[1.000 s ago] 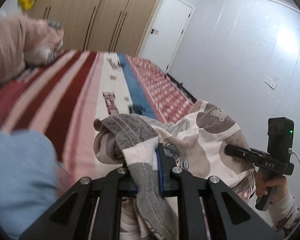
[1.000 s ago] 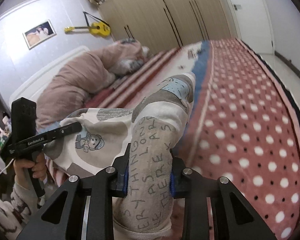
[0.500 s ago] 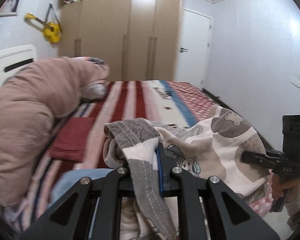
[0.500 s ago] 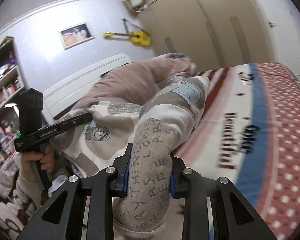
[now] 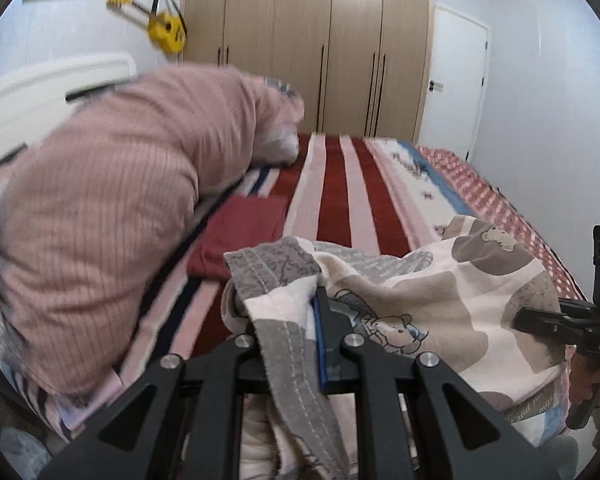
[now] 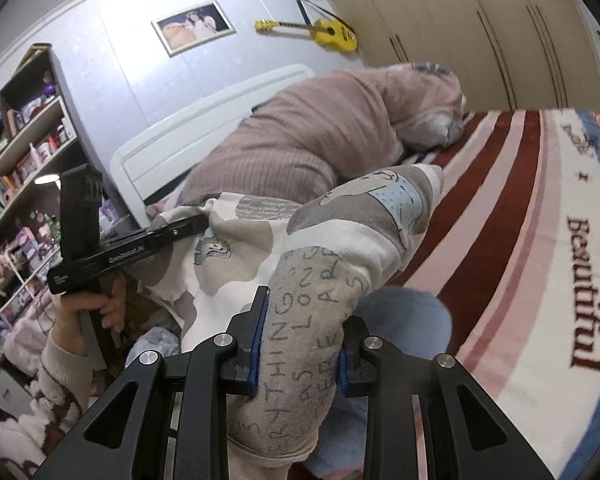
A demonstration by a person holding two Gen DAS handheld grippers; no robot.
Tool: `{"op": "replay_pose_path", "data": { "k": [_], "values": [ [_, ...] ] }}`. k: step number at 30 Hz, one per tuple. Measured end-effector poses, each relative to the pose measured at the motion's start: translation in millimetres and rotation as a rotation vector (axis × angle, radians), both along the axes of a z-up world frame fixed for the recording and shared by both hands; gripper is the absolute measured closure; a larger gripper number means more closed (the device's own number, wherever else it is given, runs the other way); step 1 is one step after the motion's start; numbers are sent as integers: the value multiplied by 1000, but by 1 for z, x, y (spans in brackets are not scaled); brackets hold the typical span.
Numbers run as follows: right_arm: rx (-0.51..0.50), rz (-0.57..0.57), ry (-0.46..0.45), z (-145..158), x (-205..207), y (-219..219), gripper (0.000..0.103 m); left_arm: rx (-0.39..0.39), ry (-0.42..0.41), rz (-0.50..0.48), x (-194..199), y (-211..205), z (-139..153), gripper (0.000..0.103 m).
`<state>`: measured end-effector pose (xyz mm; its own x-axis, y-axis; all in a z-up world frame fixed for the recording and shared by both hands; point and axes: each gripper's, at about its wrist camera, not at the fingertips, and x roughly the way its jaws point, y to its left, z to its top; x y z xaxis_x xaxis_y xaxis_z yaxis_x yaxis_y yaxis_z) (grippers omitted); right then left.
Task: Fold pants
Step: 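Grasp the folded pants with the left tool while the right tool grips the other end, then lower the folded pants onto the clothes pile and open both tools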
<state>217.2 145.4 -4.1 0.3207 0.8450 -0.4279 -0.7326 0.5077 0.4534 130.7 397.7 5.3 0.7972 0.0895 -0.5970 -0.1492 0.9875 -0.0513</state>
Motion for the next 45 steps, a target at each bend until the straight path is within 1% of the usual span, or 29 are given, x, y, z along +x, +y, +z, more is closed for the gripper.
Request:
{"op": "replay_pose_path", "data": {
  "k": [1,3,5,8,11,15,18,20,22,25,28,29,31,33,36,37,38,40,45],
  "values": [
    [-12,-9,9,-7,2,0,82,-12,23,-4,5,3,-12,92],
    [-31,-27,23,-19,4,-2,82,-17,48,-7,10,1,-26,90],
    [-33,-40,63,-31,10,-7,82,-4,67,-1,16,-2,-39,84],
    [-36,-56,79,-38,13,-14,82,23,88,4,21,-6,-49,76],
    [-54,-65,63,-40,10,-17,82,28,93,1,22,-7,-50,74],
    [-61,-58,59,-36,7,-16,78,25,97,13,21,-5,-46,74],
    [-66,-60,51,-33,4,-20,77,40,98,27,19,-5,-42,72],
    [-69,-65,48,-30,3,-21,76,55,93,47,16,-6,-39,64],
    [-73,-68,48,-29,1,-25,76,66,84,69,13,-5,-36,59],
    [-78,-68,46,-26,-2,-32,76,63,79,94,7,-3,-32,58],
    [-87,-74,35,-22,-7,-40,74,92,56,133,0,-6,-24,44],
    [-87,-74,30,-20,-10,-42,73,91,43,137,-4,-8,-21,42],
    [-85,-74,17,-17,-16,-47,66,77,26,143,-11,-11,-16,41],
    [-87,-76,4,-14,-21,-49,62,73,7,148,-17,-17,-10,38],
    [-106,-89,-31,-9,-32,-53,54,94,-19,162,-27,-31,1,32],
    [-119,-101,-50,-8,-37,-56,52,100,-32,157,-30,-37,5,27],
    [-126,-109,-63,-7,-40,-57,50,105,-48,151,-34,-45,8,25],
    [-134,-125,-84,-6,-47,-63,44,110,-72,136,-42,-59,13,25],
    [-150,-159,-95,-10,-63,-80,41,98,-121,81,-59,-101,20,22]
  ]
}}
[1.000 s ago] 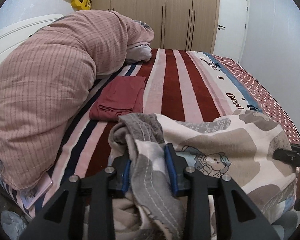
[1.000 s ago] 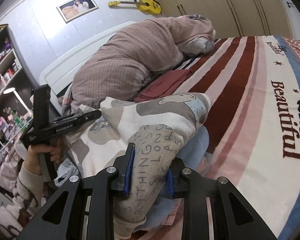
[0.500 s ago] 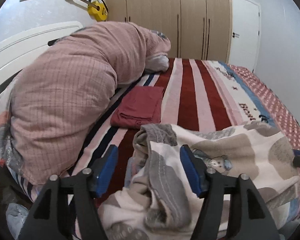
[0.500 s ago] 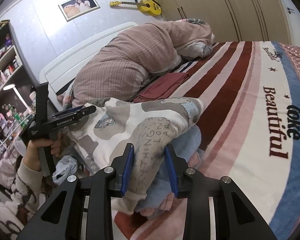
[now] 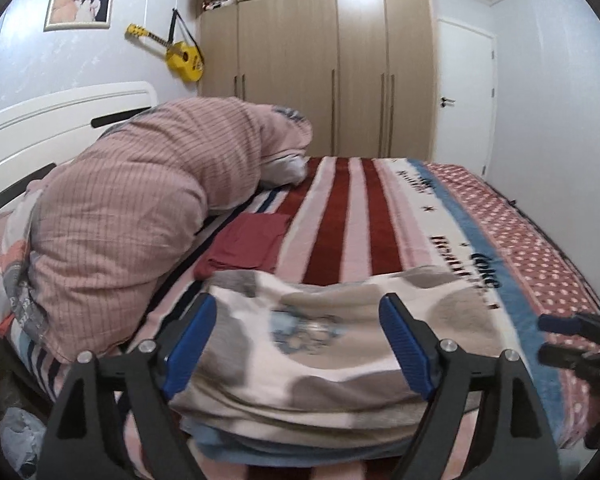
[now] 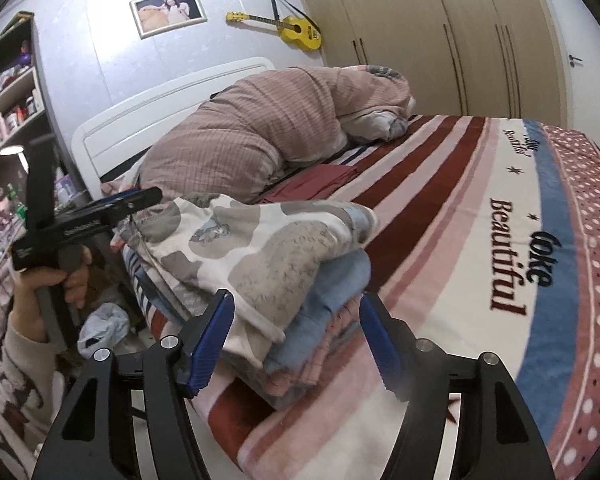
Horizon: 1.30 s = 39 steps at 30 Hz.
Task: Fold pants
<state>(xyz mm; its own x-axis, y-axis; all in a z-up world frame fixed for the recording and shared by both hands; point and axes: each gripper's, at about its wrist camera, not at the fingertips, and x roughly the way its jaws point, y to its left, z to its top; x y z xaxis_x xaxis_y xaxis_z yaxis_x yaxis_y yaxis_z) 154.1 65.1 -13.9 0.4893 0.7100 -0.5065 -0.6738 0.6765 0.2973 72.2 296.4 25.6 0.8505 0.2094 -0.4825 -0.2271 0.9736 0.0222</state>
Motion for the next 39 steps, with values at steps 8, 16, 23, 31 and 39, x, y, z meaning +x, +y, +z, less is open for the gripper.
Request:
{"op": "replay_pose_path", "data": {
  "k": [8,16,23,31,39],
  "values": [
    [-57,-132,-84,1,-45,-54,28,-19,-144,-121,-38,-94,14,10],
    [-134,-349,-244,18,-113,-123,8,22,-293,-207,-72,-186,17,1],
    [-181,-484,-391,36,-161,-151,1,-6,-310,-233,-85,-214,15,1],
    [-147,-508,-432,50,-177,-157,1,-10,-312,-222,-96,-211,16,1],
    [-120,-494,-434,54,-178,-154,1,1,-316,-209,-99,-208,17,1]
  ]
}}
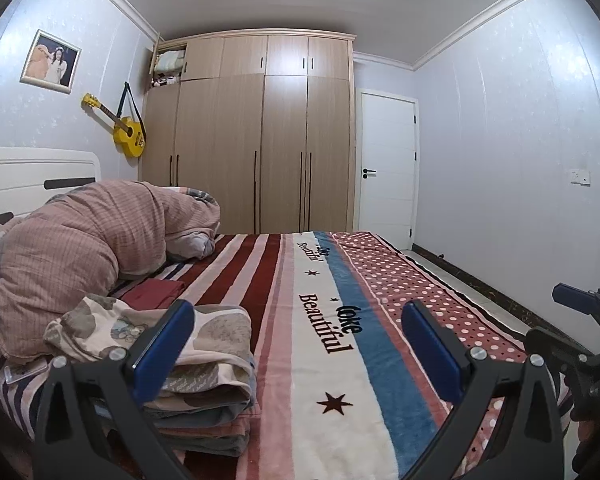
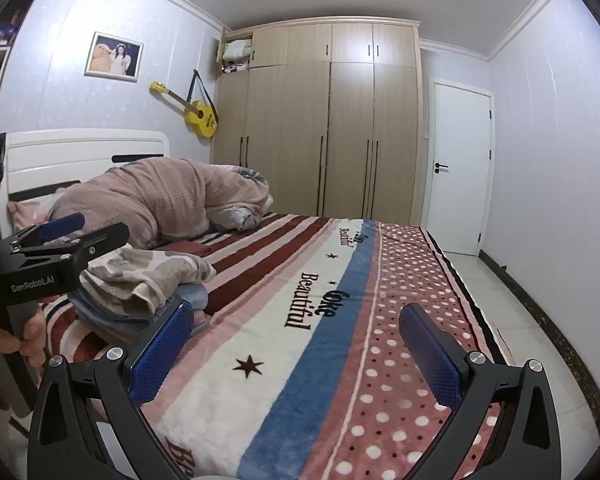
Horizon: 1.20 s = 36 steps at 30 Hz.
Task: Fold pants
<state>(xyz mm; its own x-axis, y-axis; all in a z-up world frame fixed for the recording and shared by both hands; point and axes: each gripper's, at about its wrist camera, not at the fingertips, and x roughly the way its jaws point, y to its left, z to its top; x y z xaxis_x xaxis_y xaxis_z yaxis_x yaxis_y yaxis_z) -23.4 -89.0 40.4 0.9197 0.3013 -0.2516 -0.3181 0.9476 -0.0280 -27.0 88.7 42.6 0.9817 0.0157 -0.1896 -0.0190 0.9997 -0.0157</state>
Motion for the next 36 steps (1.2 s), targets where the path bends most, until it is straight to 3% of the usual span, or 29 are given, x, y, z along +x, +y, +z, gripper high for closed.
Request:
{"op": "replay_pose_path", "data": {
  "k": [36],
  "values": [
    [41,11,24,-6,-1,-50,1,12,-8,-7,0,-53,-3,1]
  ]
}}
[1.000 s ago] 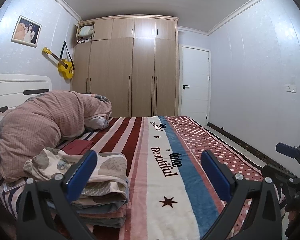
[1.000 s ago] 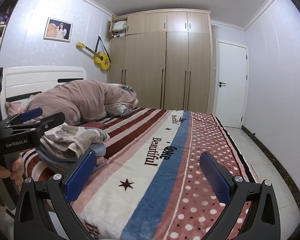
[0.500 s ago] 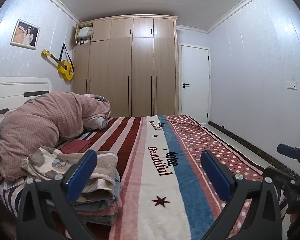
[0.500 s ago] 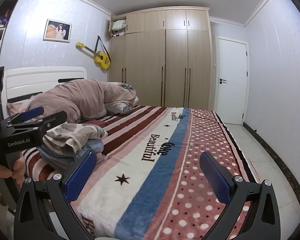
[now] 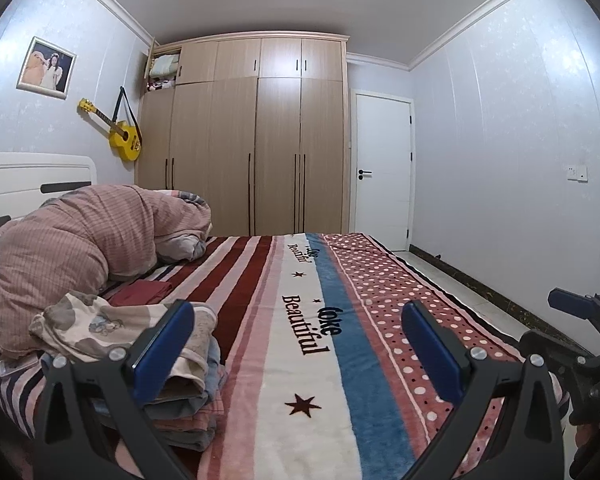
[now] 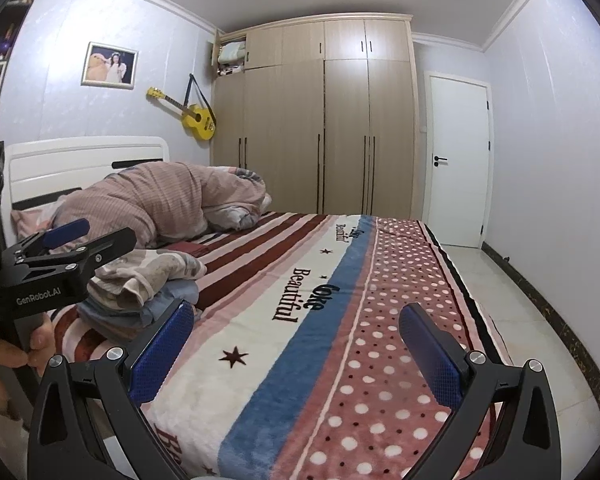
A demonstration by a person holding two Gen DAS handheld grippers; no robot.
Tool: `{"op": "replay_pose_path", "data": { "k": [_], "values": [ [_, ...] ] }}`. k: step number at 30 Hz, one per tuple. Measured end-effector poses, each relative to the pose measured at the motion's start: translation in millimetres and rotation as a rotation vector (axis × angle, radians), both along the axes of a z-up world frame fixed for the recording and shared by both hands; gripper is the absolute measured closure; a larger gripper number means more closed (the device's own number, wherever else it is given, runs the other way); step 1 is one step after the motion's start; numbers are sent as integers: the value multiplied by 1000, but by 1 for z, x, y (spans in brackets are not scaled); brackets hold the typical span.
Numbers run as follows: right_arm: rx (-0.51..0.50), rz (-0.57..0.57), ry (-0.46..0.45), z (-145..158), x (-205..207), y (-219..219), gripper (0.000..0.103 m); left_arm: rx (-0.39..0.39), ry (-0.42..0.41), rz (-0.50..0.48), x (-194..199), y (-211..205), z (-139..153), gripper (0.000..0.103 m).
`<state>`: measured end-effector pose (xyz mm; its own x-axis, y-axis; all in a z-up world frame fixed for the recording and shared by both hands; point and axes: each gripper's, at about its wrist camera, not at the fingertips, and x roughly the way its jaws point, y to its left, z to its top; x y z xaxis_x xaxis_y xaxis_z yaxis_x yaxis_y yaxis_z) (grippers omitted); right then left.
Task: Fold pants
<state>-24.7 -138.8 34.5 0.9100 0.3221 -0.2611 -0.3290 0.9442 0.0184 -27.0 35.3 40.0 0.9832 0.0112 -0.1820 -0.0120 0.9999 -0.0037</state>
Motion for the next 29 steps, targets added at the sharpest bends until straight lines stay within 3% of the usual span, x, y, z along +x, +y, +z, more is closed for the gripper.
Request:
{"op": "replay_pose_path", "data": {
  "k": [29],
  "values": [
    [17,4,10,2,-6,3,1,-6,-2,-15,-6,-2,2,1]
  ]
}}
